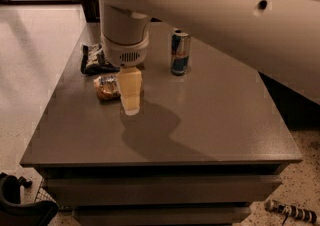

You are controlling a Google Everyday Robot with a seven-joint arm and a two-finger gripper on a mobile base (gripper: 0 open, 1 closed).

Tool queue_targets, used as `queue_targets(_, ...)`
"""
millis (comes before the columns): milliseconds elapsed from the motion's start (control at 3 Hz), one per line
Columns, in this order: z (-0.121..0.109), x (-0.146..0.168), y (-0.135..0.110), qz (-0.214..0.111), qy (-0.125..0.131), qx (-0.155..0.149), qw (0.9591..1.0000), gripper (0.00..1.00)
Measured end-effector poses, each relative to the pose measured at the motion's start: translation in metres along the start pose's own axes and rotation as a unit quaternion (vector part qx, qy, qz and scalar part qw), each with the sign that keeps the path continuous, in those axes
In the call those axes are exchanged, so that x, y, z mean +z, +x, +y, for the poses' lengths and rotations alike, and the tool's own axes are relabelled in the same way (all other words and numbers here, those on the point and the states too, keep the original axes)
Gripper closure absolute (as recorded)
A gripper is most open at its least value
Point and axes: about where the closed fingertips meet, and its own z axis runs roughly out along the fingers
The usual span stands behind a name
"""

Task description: Knock orange can over

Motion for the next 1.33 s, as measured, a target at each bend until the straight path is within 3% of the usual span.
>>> queue_targets(333, -0.016, -0.055, 0.018, -0.027, 0.052, 0.01, 0.9982, 0.0)
queue_targets(667, -0.02, -0.11, 0.052, -0.057, 0.121, 0.053, 0.9897, 0.0)
queue_targets(1000, -0.013, -0.15, 0.1, -0.091, 0.189, 0.124, 0.9699, 0.0)
queue_targets(1333, -0.006, -0.165, 0.138, -0.125, 0.232, 0.184, 0.9469, 0.0)
